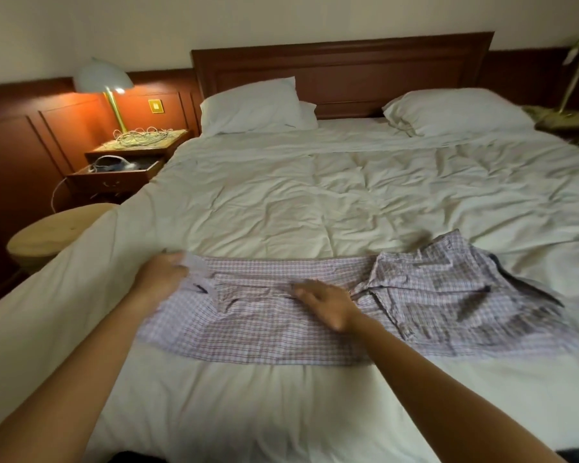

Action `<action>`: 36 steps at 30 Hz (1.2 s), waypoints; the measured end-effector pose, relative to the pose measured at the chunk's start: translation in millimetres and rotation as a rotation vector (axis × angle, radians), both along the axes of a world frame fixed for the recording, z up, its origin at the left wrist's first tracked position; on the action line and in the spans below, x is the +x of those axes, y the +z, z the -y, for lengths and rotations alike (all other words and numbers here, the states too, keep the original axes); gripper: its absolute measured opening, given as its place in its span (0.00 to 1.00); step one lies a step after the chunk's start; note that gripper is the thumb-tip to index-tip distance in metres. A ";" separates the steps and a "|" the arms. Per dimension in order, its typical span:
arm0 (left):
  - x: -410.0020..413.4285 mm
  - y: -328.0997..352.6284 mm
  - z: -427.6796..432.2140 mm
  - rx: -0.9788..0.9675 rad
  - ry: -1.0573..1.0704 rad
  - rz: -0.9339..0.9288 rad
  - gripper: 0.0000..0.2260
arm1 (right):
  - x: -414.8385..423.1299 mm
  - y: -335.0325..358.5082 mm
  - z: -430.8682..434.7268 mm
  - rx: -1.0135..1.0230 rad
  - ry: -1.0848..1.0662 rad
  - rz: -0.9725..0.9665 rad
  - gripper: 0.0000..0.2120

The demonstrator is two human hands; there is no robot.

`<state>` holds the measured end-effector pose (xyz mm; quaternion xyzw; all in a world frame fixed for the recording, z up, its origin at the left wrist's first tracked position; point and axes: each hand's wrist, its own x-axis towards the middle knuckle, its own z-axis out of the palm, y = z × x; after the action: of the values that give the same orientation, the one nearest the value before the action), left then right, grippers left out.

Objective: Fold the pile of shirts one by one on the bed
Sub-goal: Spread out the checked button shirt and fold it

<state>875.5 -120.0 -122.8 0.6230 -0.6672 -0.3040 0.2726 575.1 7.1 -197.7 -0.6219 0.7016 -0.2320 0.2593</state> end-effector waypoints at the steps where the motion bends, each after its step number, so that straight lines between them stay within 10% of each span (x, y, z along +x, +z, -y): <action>1: -20.5 17.3 -8.5 -0.013 -0.049 0.010 0.15 | -4.2 8.4 -1.9 -0.042 -0.080 0.258 0.25; 6: -168.5 52.9 -65.1 0.111 -0.379 0.095 0.19 | -30.0 36.6 -20.9 -0.115 -0.366 1.174 0.23; 10: -246.3 32.6 -103.9 0.348 -0.666 -0.140 0.25 | -62.6 33.9 -47.9 -0.138 -0.410 1.375 0.26; 16: -204.3 -15.3 -82.9 -0.385 -0.445 0.198 0.14 | -66.4 22.8 -62.3 -0.134 -0.478 0.998 0.23; 23: -157.3 -67.4 -80.7 -0.161 -0.537 0.596 0.27 | -54.0 23.7 -74.8 -0.138 -0.404 0.689 0.28; 29: -153.8 -73.2 -76.7 -0.347 -0.699 0.540 0.23 | -76.5 37.0 -97.7 -0.093 -0.372 0.198 0.11; 36: -182.6 -79.3 -90.9 -0.493 -0.899 0.386 0.20 | -69.4 29.2 -58.5 -0.178 -0.175 -0.312 0.24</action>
<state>692.9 -29.1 -202.1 0.2385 -0.9571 -0.1053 0.1264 505.7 65.6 -168.5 -0.6075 0.7613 -0.2157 0.0703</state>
